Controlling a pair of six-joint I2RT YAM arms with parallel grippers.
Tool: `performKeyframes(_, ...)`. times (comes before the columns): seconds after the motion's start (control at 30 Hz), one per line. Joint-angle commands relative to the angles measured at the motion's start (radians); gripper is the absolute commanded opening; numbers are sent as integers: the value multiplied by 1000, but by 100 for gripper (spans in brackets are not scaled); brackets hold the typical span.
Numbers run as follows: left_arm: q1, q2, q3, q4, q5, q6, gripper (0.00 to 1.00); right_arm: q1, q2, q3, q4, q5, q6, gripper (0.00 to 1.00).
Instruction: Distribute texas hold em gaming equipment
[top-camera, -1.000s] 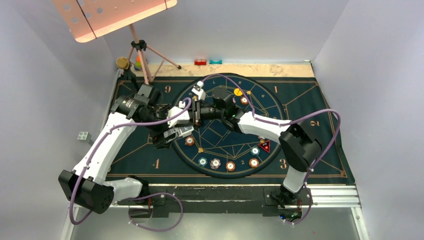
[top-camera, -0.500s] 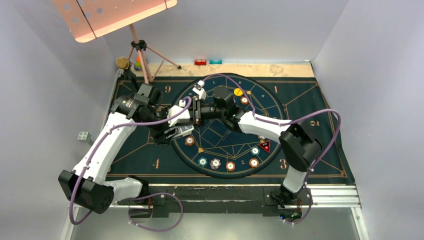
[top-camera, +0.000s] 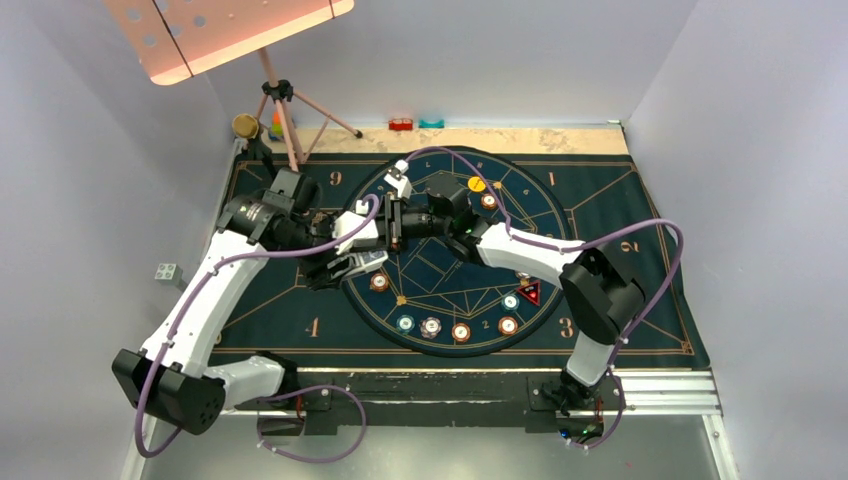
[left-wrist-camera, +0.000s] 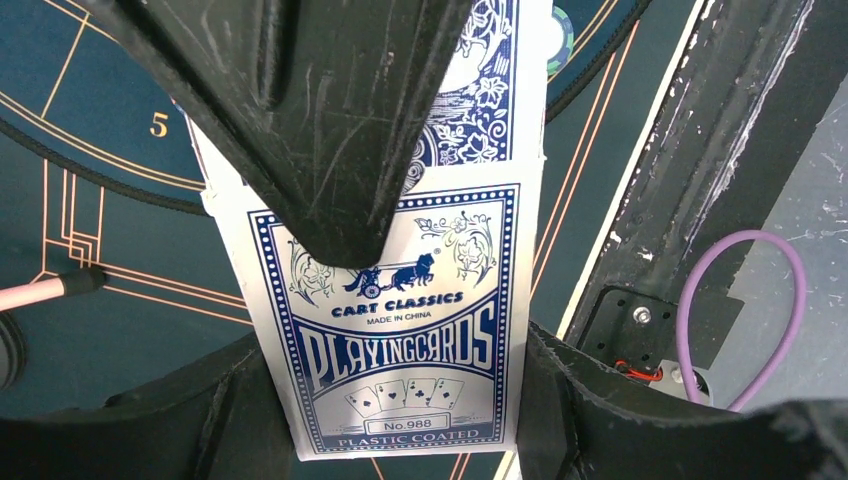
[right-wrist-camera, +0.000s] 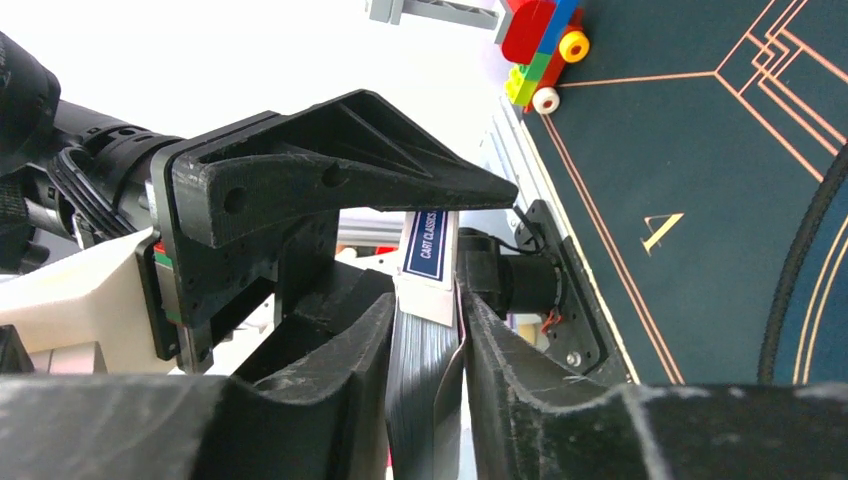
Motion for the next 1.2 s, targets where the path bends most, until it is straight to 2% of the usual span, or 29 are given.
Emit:
performKeyframes(0.0,-3,-8,-3,33,46,12,0,-3,-62,11,-14,-13,-21,40)
performKeyframes(0.07,-3,4,4,14,49,14,0,-6,-74,15,-57,-7,-55,51)
performKeyframes(0.13,-2,11,7,3,53,13,0,-13,-87,19,-106,-5,-91,57)
performKeyframes(0.3,-2,27,25,-22,84,2,0,-24,-131,13,-232,18,-196,63)
performKeyframes(0.57,-2,55,58,-61,119,-10,0,-24,-135,73,-432,65,-341,65)
performKeyframes(0.77,-2,72,86,-85,154,-19,0,-24,-123,79,-479,55,-366,64)
performKeyframes(1.17,-2,79,64,-118,183,-18,0,-53,-171,12,-461,84,-350,54)
